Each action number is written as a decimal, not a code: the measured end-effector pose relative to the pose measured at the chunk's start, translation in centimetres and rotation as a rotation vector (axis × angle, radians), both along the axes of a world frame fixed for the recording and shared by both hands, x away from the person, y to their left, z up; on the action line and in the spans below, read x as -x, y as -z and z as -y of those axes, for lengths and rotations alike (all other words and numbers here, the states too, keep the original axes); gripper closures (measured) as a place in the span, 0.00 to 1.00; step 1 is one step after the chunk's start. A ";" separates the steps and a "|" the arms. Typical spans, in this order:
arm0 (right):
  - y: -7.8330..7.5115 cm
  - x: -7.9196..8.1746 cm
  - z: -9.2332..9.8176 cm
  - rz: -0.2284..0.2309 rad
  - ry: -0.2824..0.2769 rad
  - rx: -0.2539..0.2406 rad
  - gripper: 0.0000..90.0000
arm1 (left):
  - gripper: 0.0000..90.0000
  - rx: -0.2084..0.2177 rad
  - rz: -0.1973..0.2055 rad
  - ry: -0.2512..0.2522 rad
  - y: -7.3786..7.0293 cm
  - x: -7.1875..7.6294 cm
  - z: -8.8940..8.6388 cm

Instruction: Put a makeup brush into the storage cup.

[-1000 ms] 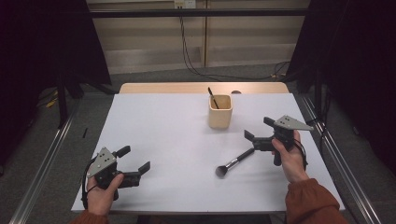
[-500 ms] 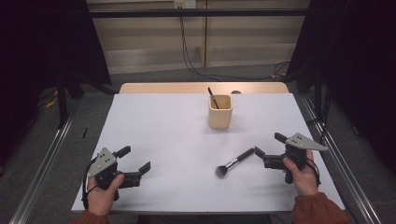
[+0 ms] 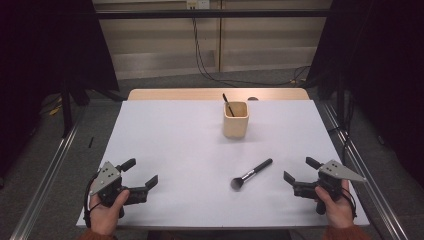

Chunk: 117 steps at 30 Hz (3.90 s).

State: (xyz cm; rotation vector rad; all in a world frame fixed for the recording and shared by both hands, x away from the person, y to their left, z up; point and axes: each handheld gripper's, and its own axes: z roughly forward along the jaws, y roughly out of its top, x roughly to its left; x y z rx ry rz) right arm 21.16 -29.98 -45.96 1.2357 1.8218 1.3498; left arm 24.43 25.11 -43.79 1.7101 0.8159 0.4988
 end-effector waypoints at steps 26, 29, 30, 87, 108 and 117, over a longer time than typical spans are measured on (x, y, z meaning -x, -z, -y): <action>-0.3 -0.2 -1.1 0.018 -0.068 -0.010 0.00 | 0.05 0.007 0.005 0.026 0.0 -0.2 0.3; -0.4 -0.6 -1.4 -0.012 -0.065 -0.019 0.04 | 0.05 -0.002 0.003 0.024 0.0 -0.3 0.2; -0.3 -0.7 -1.5 -0.014 -0.075 -0.017 0.02 | 0.05 -0.004 0.003 0.023 0.0 -0.3 0.2; -4.7 -10.2 -8.1 -0.280 -0.555 0.262 0.06 | 0.05 -0.003 0.004 0.002 0.0 -0.3 -0.4; -3.6 -11.9 -10.7 -0.458 -0.736 0.516 0.07 | 0.05 -0.011 -0.001 0.005 0.0 -0.4 -0.3; -2.6 -12.3 -11.8 -0.521 -0.806 0.615 0.15 | 0.05 -0.013 -0.002 0.008 0.0 -0.4 -0.3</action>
